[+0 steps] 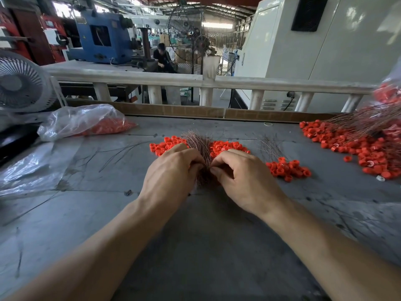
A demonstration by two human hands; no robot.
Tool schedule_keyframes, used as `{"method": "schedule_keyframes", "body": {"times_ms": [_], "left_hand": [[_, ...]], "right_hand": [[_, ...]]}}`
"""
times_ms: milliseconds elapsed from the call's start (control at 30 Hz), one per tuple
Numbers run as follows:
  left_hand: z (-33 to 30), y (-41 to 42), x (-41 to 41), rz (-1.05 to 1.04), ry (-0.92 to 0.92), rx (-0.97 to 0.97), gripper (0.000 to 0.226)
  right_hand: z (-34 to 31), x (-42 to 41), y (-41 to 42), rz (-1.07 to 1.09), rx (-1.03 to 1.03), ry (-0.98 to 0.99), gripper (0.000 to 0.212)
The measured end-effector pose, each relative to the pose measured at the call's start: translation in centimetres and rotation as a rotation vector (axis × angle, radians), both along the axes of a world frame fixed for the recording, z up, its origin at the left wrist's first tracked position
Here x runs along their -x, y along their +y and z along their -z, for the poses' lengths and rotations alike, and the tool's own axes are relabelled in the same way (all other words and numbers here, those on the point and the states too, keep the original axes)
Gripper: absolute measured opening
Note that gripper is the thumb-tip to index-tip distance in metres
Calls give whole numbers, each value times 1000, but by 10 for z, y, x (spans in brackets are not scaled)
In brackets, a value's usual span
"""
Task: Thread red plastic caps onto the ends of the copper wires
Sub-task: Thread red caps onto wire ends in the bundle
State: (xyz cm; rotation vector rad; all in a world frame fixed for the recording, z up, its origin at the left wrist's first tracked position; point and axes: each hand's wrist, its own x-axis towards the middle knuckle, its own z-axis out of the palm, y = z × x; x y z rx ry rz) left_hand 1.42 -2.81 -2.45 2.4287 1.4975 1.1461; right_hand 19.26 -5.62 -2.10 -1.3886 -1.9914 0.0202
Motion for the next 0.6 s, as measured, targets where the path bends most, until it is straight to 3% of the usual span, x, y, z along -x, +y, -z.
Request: {"method": "schedule_keyframes", "body": {"times_ms": [133,333,433,600], "left_hand": [[-4,-3,-1,8,-24,-66,5],[-15,-19,-7,139,-156,-152,6],[-17,-25,-9,166,-244,-184,7],[-16,-22,-4,181,-452,-97,7]], "right_hand": [[-1,-1,-1,-23,-15,64,4],[-6,-1,-5,-137,14,255,20],[-6,3,-4,-187,22,361,13],[-3,-4,-1,-116,60,541,10]]}}
